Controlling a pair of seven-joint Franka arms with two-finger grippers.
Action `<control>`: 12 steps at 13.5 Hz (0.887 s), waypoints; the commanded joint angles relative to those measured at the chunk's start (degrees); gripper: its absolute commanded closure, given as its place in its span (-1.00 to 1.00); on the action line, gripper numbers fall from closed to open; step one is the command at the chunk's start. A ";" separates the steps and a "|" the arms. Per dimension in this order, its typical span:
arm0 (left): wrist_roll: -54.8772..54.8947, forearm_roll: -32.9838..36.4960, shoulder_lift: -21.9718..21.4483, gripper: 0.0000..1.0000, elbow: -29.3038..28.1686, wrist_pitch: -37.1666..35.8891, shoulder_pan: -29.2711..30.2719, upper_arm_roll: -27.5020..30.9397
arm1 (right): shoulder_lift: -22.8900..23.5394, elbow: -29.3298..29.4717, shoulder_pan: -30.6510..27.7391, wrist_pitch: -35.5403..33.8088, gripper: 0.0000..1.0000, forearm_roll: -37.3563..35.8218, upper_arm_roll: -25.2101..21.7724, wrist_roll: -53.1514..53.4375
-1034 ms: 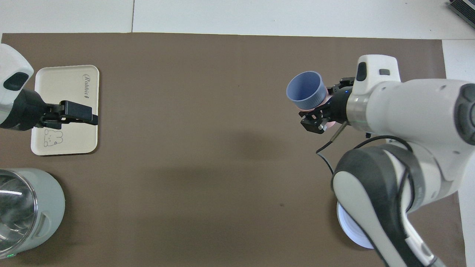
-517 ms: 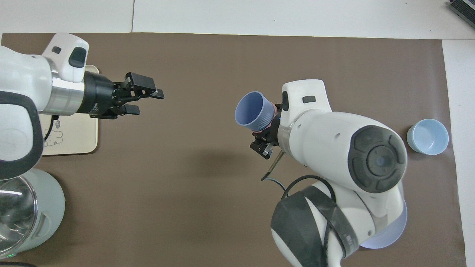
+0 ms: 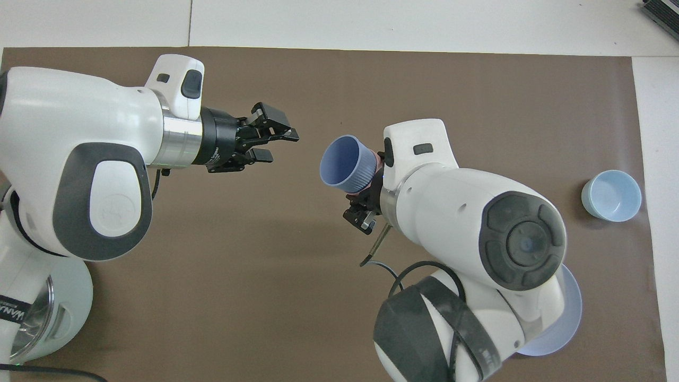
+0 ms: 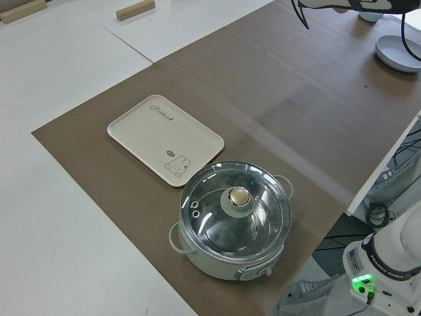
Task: Place cup on tray
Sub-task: 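Grasp the cup rim with the left gripper from the right gripper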
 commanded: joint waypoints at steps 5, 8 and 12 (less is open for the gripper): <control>0.91 -4.11 -0.59 0.01 0.57 -2.66 -1.73 0.76 | 2.05 1.17 -0.21 1.47 1.00 -1.61 0.30 1.74; 1.26 -3.93 -1.20 0.56 -0.04 -6.89 -3.05 0.85 | 2.05 1.17 -0.21 1.48 1.00 -1.61 0.30 1.65; 1.18 -3.67 -1.55 0.78 -0.83 -6.63 -4.19 0.94 | 2.05 1.17 -0.29 1.48 1.00 -1.61 0.30 1.57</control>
